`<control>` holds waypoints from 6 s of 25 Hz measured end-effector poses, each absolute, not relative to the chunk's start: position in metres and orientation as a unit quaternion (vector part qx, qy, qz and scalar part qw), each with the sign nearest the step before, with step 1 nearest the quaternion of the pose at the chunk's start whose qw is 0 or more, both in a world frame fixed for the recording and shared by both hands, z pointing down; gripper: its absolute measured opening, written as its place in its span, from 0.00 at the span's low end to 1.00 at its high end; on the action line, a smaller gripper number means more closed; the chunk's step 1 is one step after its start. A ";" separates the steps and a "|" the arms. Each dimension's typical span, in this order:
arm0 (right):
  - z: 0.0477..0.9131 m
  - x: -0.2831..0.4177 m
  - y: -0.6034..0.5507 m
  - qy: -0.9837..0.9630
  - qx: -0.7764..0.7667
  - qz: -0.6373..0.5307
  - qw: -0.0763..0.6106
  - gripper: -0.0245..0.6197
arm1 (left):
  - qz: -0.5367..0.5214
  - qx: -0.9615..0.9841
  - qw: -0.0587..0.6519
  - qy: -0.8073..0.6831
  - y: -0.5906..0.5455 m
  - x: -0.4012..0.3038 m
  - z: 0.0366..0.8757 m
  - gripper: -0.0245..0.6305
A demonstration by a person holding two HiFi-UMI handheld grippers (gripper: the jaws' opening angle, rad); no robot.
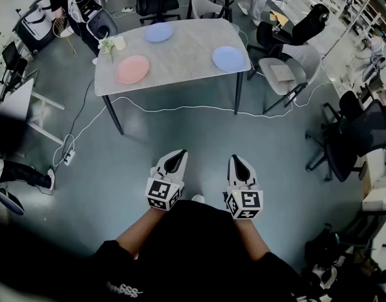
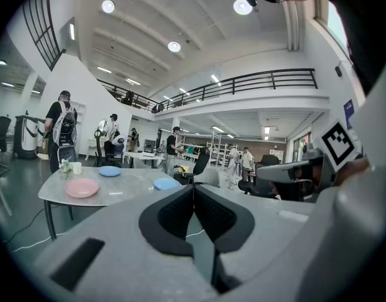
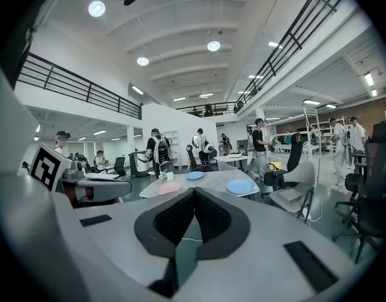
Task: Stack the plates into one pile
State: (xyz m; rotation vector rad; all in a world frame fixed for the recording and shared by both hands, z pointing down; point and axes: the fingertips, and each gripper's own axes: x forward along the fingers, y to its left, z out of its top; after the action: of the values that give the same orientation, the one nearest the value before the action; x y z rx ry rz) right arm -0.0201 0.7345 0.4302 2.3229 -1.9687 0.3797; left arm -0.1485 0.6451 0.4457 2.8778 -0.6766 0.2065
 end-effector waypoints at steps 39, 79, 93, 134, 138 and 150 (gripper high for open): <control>0.488 -0.044 0.486 -0.701 0.680 0.185 0.105 0.06 | 0.110 0.936 0.158 -0.295 0.413 -0.205 0.509 0.06; 0.552 -0.182 0.048 -0.745 0.585 0.306 0.098 0.06 | 0.131 0.846 0.241 -0.458 0.045 -0.408 0.564 0.06; 0.662 -0.109 -0.082 -0.740 0.538 0.361 0.183 0.10 | 0.186 0.810 0.351 -0.432 -0.094 -0.382 0.653 0.08; 0.795 -0.093 -0.097 -0.713 0.462 0.447 0.279 0.11 | 0.260 0.700 0.532 -0.399 -0.102 -0.323 0.800 0.11; 0.785 -0.100 -0.092 -0.720 0.465 0.432 0.281 0.11 | 0.249 0.684 0.542 -0.419 -0.092 -0.332 0.787 0.10; 0.735 -0.132 -0.032 -0.715 0.487 0.445 0.230 0.10 | 0.209 0.719 0.509 -0.424 -0.037 -0.366 0.718 0.10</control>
State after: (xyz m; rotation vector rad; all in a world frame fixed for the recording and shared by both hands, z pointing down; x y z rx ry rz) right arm -0.1316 -0.0320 0.7352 1.3386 -1.9684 1.2256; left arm -0.3661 -0.0367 0.7179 1.7313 -1.0218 0.5035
